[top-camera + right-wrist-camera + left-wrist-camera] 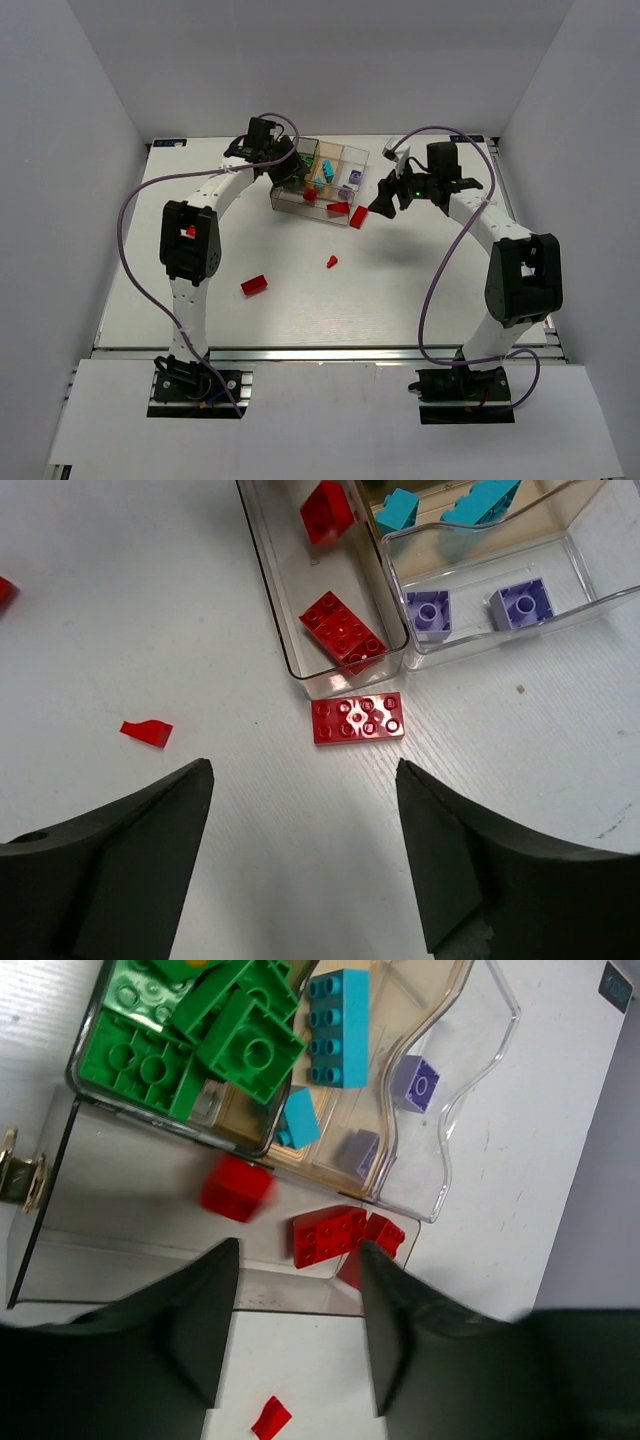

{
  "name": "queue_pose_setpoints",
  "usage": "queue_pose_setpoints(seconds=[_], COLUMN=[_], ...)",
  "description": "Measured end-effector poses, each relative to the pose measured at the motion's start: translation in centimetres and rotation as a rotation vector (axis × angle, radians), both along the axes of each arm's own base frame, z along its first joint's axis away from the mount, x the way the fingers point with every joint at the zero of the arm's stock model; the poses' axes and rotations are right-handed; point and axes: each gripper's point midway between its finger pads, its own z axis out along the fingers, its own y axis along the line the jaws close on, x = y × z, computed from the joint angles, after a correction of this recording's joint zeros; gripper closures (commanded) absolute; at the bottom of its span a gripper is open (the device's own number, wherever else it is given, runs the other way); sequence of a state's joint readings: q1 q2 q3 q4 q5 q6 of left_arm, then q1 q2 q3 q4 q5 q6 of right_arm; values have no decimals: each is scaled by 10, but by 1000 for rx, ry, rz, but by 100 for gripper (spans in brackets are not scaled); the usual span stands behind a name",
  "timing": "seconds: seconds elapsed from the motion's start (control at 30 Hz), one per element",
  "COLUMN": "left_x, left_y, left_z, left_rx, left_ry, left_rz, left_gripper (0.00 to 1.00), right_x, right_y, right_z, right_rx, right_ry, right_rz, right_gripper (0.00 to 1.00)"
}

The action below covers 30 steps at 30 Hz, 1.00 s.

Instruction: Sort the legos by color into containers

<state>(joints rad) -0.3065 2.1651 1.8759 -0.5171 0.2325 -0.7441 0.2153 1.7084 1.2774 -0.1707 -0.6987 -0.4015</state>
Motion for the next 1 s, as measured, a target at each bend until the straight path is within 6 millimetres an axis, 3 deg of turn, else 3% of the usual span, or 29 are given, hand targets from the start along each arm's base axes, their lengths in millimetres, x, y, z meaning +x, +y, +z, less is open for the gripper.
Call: queue_pose_setpoints(seconds=[0.23,0.43,0.5,0.6,0.63,0.77,0.87,1.0], left_x=[2,-8,-27,-61,-72,-113,-142,-172], left_y=[-3,8,22,48,55,82,97,113], left_z=[3,14,21,42,52,77,74,49], left_rx=[6,27,51,85,92,104,118,143], left_ry=[-9,-36,-43,-80,-102,-178,-191,-143], left_rz=[-2,3,18,53,66,121,163,213], left_gripper=[37,59,59,47,38,31,30,30], right_x=[-4,-12,-17,-16,-10,15,21,15], right_y=[-6,-13,-16,-15,-13,-5,-1,1], right_z=[-9,-25,-38,-60,-67,-78,-83,-90], right_rx=[-73,-168,-224,-273,-283,-310,-330,-360], right_ry=[-56,-246,-339,-392,-408,-488,-515,-498], right_rz=[68,271,402,571,630,783,850,912], right_gripper=[14,11,11,12,14,18,20,23])
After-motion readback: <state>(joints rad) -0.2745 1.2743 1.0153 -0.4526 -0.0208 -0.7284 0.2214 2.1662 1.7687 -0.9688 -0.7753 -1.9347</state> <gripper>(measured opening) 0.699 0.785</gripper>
